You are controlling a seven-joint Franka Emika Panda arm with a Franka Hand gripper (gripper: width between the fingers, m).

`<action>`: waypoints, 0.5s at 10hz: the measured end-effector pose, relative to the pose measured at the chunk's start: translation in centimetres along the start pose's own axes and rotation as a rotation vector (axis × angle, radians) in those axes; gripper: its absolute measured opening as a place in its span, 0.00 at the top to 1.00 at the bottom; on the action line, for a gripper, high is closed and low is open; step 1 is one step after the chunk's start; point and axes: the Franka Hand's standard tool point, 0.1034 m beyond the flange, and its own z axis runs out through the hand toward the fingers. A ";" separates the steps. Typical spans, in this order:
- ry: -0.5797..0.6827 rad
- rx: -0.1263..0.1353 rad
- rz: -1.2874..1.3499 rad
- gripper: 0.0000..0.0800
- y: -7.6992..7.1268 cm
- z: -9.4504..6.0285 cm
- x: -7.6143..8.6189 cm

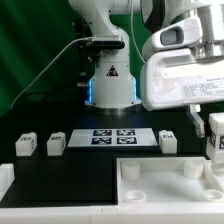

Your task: Assemble one leg

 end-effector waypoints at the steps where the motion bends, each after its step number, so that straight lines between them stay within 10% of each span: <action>1: 0.004 0.000 0.010 0.64 0.4 0.4 0.1; 5: 0.012 0.001 0.004 0.64 0.6 1.5 -0.2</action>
Offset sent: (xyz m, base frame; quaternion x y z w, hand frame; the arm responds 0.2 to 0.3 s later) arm 0.0114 0.0005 -0.0052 0.0078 0.0279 -0.0018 0.9996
